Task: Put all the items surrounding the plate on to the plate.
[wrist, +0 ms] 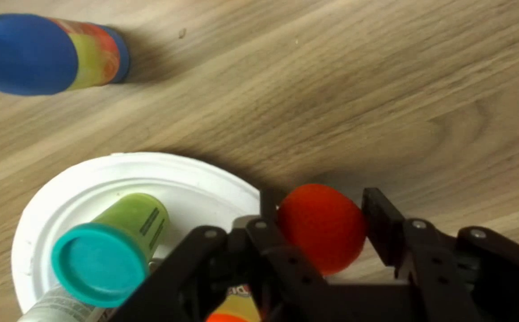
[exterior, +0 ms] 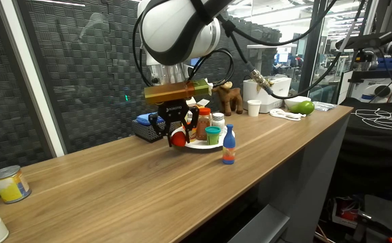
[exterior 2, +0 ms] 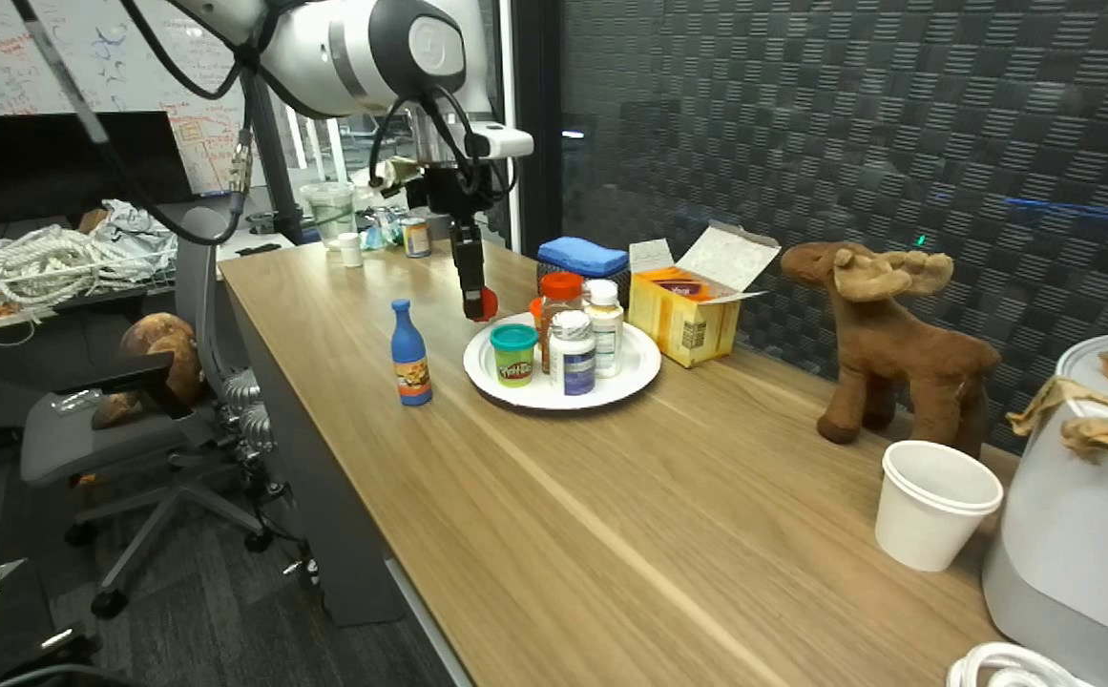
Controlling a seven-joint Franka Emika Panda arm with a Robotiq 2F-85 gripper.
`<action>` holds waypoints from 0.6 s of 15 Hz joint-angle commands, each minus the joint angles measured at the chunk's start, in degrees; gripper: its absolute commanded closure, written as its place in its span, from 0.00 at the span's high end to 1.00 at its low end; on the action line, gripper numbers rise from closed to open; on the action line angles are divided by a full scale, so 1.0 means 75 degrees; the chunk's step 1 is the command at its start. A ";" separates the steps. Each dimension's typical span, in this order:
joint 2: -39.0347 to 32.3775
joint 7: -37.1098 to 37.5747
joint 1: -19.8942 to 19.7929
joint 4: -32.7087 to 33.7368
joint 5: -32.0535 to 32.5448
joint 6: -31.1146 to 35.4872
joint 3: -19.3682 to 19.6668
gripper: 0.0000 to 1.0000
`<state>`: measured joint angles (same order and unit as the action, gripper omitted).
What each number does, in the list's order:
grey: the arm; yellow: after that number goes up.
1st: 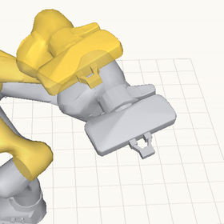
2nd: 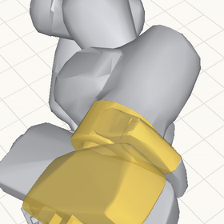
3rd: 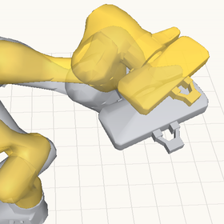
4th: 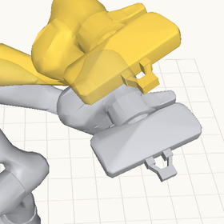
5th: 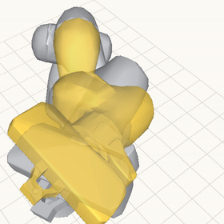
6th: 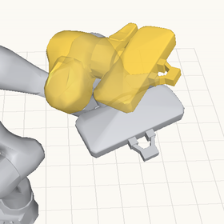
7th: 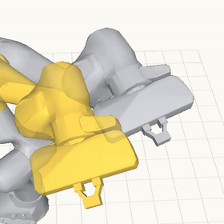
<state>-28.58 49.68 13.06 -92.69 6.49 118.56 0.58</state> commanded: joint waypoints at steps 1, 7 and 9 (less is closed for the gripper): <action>0.0332 0.0432 0.0072 -0.0194 0.0226 0.0111 0.0198 0.26; 0.0294 0.0829 0.0015 -0.0306 0.0563 -0.0087 0.0437 0.26; 0.0313 0.0855 0.0006 -0.0345 0.0601 -0.0132 0.0462 0.76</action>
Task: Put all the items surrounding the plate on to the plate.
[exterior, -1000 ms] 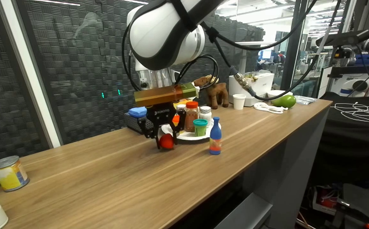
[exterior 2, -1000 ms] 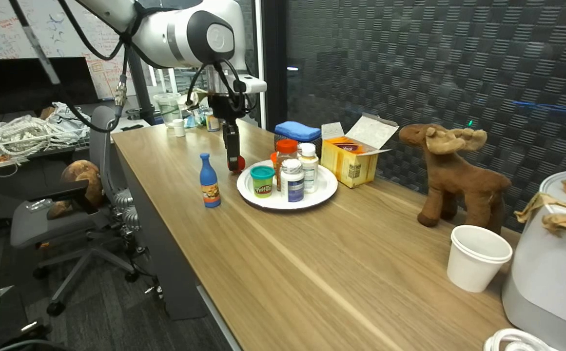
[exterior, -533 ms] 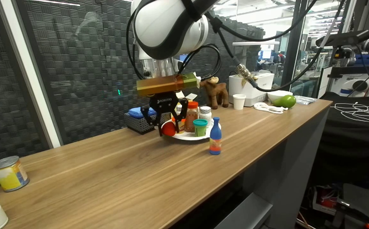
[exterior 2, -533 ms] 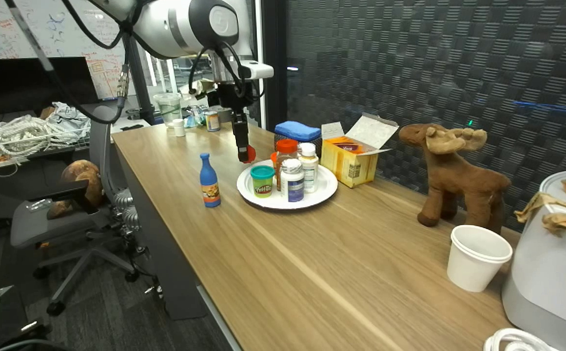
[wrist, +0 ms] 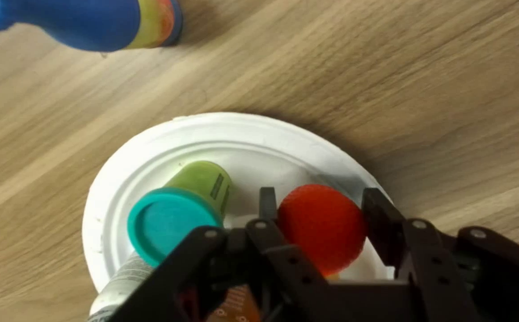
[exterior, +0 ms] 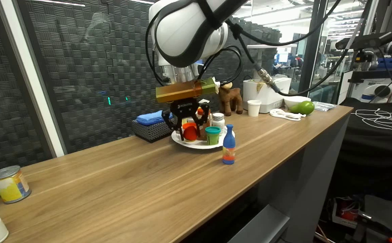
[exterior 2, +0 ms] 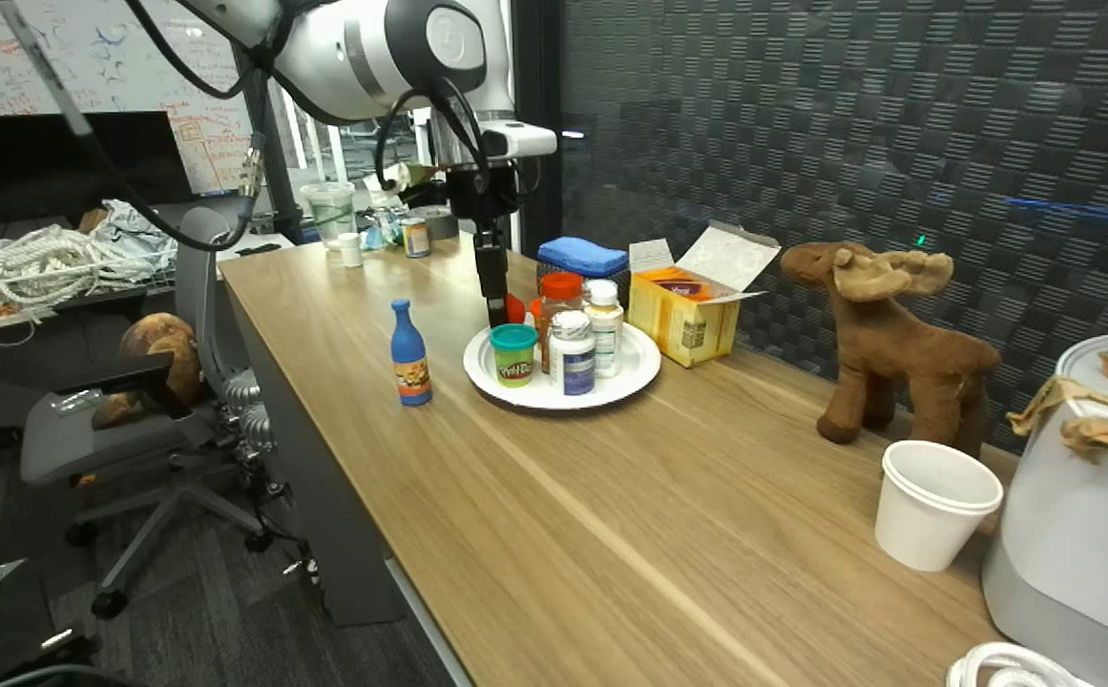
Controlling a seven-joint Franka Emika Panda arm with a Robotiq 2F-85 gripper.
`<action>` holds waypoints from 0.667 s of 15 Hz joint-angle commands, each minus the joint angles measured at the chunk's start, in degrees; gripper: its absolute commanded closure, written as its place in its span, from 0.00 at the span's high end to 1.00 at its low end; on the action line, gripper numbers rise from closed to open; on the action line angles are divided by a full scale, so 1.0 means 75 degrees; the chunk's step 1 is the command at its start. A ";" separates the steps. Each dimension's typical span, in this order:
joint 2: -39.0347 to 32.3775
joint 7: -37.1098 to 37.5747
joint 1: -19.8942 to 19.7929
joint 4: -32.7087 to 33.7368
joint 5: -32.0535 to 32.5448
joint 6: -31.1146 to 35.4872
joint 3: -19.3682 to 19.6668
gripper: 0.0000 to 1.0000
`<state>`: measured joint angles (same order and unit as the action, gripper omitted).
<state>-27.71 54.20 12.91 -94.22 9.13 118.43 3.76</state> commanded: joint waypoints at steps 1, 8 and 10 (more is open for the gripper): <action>0.0230 0.0228 0.0022 -0.0157 0.0252 -0.0127 0.0019 0.77; 0.0873 0.0413 0.0052 -0.0530 0.0216 -0.0082 -0.0092 1.00; 0.1201 0.0557 0.0026 -0.0784 0.0181 -0.0163 -0.0127 1.00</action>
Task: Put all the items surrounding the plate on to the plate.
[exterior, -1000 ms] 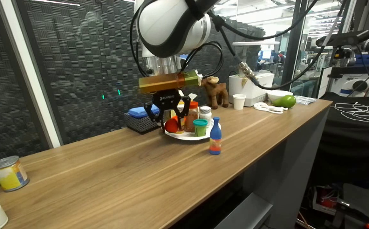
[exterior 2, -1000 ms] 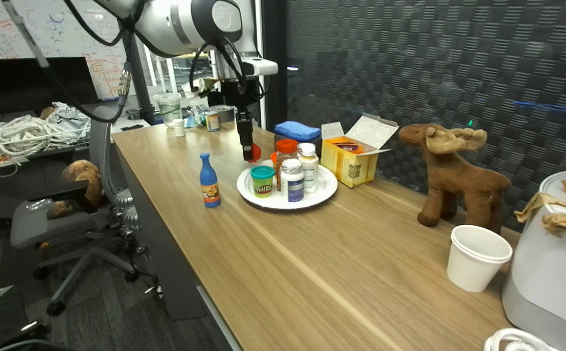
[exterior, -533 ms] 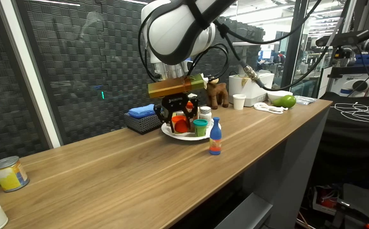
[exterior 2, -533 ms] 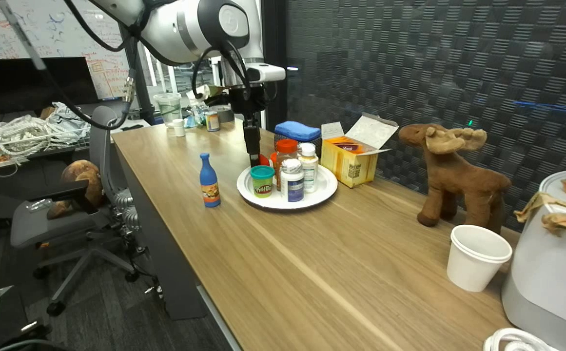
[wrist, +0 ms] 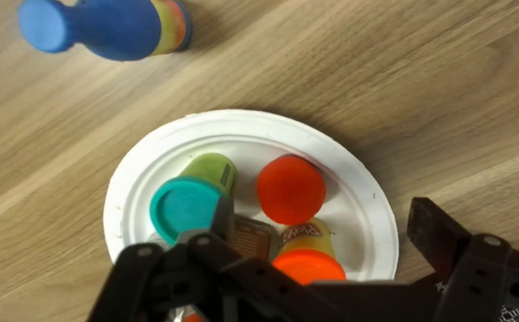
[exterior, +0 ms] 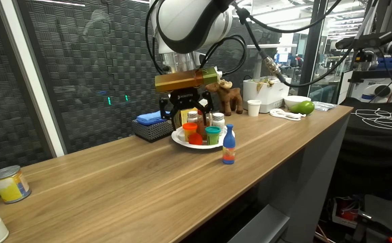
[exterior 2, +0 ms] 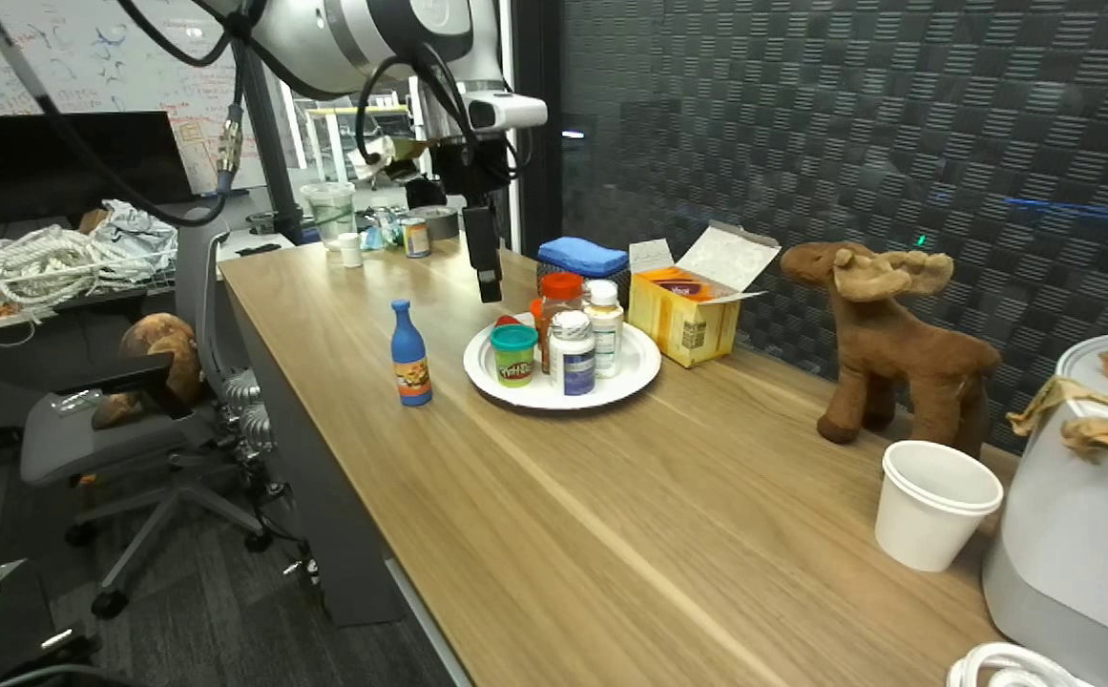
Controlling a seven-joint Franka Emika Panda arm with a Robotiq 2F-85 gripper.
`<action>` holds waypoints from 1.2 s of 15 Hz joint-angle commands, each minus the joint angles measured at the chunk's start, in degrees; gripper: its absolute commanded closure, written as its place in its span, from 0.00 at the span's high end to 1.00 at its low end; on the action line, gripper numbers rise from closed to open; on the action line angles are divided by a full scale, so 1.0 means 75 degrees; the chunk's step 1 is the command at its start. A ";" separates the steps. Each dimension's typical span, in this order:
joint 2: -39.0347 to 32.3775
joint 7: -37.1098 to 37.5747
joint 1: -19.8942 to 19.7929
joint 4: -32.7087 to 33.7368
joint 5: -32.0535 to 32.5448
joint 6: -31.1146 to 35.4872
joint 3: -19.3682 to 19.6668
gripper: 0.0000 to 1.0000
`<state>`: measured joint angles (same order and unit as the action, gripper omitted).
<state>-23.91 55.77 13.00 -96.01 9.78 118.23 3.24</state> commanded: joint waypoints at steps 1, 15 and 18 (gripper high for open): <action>0.0868 0.0379 0.0004 -0.0680 0.0117 -0.0243 -0.0079 1.00; 0.2612 0.0731 -0.0431 -0.3043 -0.0458 0.0533 -0.0577 1.00; 0.2881 0.1188 -0.0489 -0.3378 0.0026 0.1052 -0.0551 1.00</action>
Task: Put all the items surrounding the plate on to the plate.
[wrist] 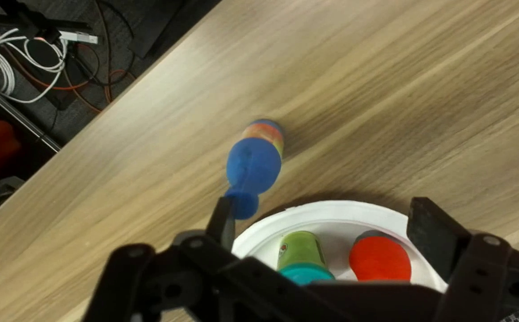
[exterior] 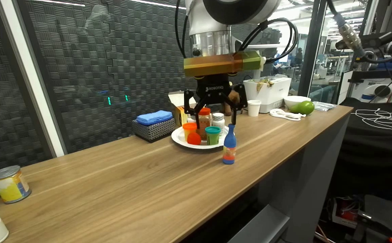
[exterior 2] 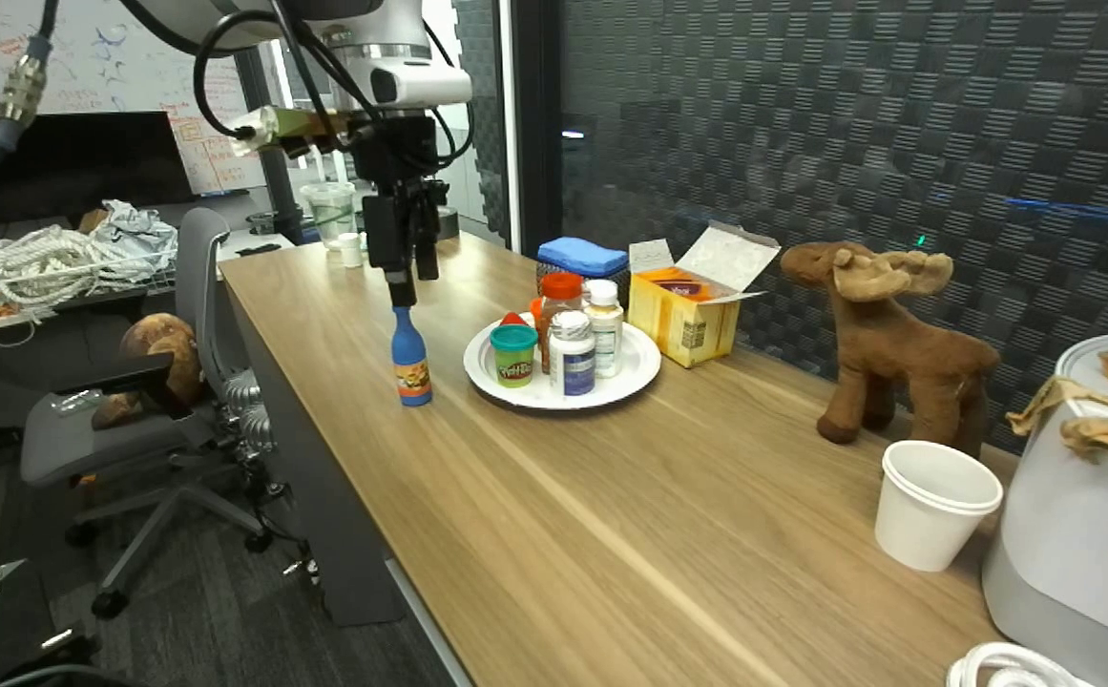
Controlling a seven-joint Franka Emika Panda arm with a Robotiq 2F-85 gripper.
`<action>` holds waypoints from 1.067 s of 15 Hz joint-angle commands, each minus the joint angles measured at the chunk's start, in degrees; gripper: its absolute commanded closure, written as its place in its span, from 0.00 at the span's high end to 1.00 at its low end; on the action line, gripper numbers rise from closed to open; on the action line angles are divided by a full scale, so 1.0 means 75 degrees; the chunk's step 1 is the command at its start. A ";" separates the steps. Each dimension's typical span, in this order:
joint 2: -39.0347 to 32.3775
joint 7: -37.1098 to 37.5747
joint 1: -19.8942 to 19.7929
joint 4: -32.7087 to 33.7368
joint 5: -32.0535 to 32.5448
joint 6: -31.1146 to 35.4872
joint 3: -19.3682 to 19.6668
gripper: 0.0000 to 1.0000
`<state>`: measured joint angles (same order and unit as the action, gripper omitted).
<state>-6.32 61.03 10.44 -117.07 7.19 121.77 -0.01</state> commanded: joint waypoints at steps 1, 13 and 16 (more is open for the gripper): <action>0.0604 0.0642 -0.0161 -0.0628 0.0599 0.0684 -0.0127 1.00; 0.0801 0.1034 -0.0316 -0.1004 0.0764 0.1207 -0.0261 1.00; 0.0784 0.0991 -0.0337 -0.1045 0.0638 0.1142 -0.0275 1.00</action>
<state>-2.36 67.64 9.15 -123.23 12.34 129.76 -0.73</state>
